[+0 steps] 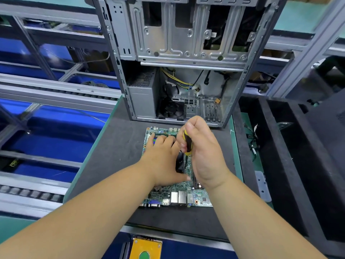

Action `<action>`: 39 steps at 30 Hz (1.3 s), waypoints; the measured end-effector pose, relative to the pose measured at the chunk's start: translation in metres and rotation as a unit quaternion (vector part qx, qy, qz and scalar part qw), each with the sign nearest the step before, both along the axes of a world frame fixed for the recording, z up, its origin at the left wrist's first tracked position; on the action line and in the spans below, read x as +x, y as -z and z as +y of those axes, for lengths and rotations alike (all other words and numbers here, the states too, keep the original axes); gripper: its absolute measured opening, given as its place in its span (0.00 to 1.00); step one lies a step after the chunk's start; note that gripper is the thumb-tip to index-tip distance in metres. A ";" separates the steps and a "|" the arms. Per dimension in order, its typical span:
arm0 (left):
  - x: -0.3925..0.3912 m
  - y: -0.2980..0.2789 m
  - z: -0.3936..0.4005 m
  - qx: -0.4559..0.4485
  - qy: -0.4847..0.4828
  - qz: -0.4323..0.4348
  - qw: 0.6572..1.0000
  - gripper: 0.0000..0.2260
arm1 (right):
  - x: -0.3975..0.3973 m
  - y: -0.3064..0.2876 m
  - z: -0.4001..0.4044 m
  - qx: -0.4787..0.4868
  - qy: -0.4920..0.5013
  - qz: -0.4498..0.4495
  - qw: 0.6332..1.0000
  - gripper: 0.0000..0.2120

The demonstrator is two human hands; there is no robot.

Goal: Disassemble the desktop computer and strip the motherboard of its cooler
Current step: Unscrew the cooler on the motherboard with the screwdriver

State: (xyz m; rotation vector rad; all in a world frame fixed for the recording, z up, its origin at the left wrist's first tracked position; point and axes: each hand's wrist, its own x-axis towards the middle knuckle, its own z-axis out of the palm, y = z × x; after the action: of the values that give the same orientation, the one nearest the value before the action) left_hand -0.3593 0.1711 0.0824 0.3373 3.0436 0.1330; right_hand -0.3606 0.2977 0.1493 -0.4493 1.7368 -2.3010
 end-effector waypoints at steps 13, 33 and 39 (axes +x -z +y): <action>-0.019 -0.027 -0.005 0.132 0.007 -0.119 0.984 0.28 | 0.000 0.001 0.014 -0.009 0.078 -0.001 0.997 0.13; -0.016 -0.025 0.001 0.104 -0.011 -0.132 0.986 0.25 | -0.008 0.007 -0.007 -0.038 0.085 -0.046 0.995 0.25; -0.014 -0.028 0.002 0.104 -0.021 -0.131 0.986 0.30 | -0.011 0.002 0.005 0.009 0.052 -0.028 0.998 0.10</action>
State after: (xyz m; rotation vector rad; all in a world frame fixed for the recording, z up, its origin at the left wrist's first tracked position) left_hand -0.3734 0.1731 0.1107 0.2451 2.7811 0.4612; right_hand -0.3720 0.3028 0.1469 -0.2946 1.7926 -2.3432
